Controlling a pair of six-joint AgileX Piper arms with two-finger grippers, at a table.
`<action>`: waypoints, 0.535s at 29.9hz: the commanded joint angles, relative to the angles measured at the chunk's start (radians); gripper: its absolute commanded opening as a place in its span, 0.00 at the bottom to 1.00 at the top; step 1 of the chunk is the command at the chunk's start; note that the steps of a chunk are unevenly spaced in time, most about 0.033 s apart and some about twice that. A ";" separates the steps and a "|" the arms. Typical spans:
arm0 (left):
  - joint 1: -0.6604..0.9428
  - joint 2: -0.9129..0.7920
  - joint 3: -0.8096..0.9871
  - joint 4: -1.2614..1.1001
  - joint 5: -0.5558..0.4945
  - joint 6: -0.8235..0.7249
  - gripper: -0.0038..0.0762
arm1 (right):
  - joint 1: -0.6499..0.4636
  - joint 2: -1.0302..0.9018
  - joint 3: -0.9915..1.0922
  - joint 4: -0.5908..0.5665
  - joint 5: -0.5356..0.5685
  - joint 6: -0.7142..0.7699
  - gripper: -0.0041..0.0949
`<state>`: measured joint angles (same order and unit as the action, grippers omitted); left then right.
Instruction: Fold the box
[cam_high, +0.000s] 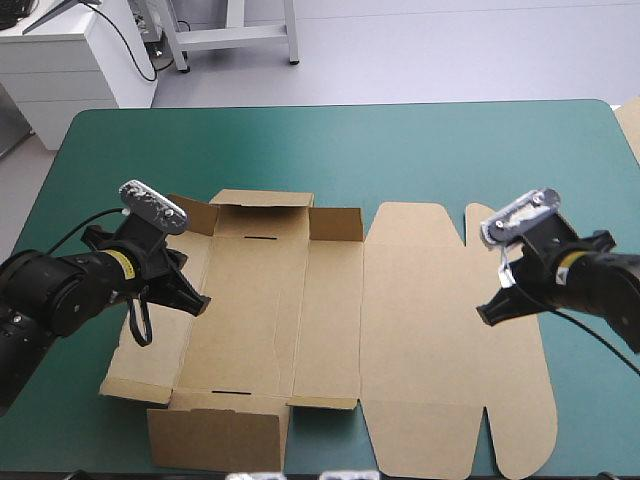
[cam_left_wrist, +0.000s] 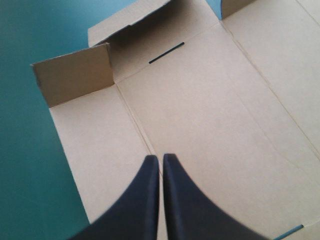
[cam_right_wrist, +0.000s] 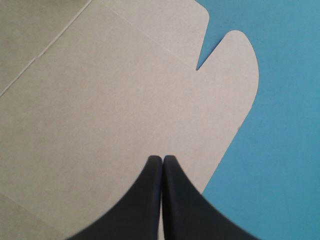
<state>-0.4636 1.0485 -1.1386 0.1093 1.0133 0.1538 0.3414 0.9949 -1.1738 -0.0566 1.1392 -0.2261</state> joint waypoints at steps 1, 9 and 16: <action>-0.007 0.028 -0.073 -0.052 -0.019 0.050 0.07 | -0.007 -0.119 0.047 -0.011 -0.047 0.028 0.02; 0.023 0.143 -0.212 -0.220 0.084 0.165 0.07 | -0.007 -0.321 0.197 -0.007 -0.045 0.068 0.02; 0.298 0.177 -0.262 -0.449 0.204 0.326 0.07 | -0.007 -0.394 0.278 -0.007 -0.047 0.105 0.02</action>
<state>-0.2695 1.2440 -1.3612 -0.2223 1.1962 0.4082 0.3414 0.6095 -0.8943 -0.0566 1.1457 -0.1259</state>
